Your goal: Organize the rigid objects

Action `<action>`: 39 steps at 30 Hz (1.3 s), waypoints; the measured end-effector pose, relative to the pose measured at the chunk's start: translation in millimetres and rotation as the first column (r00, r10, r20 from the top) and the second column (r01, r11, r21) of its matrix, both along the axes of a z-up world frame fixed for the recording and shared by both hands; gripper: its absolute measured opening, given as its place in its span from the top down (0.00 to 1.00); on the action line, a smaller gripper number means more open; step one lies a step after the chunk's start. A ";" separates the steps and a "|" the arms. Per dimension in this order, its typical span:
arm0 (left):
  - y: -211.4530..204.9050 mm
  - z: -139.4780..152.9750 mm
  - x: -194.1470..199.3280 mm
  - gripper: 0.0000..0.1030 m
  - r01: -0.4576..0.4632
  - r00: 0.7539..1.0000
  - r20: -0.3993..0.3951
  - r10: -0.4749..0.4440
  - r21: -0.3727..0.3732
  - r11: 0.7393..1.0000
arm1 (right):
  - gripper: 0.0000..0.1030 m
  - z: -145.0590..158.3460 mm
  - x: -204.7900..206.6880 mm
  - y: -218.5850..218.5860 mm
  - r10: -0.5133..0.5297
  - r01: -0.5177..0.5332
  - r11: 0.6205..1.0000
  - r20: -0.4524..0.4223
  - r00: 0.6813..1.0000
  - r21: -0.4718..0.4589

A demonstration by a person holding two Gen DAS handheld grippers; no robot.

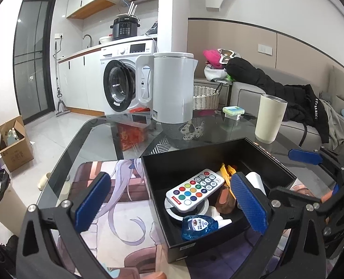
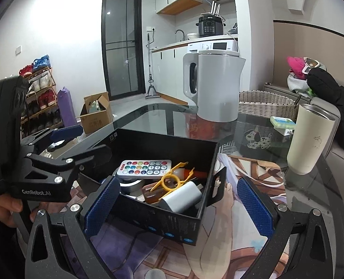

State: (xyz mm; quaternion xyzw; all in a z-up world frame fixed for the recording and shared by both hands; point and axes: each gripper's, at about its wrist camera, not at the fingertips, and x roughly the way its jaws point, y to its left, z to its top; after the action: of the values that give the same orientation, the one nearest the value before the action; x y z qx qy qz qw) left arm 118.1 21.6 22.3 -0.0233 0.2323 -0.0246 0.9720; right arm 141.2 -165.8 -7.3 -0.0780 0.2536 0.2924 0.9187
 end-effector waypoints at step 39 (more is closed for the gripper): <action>-6.1 -2.2 0.1 0.00 0.008 1.000 0.002 -0.008 0.019 1.000 | 0.00 -4.5 -1.5 2.9 0.002 -0.002 1.000 0.018 1.000 -0.010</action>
State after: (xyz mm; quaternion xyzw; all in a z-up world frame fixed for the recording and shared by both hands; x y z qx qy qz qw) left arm 118.2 15.5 20.0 -0.0131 0.2315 -0.0264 0.9724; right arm 139.8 -162.8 -11.9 -0.0854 0.2467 0.2914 0.9203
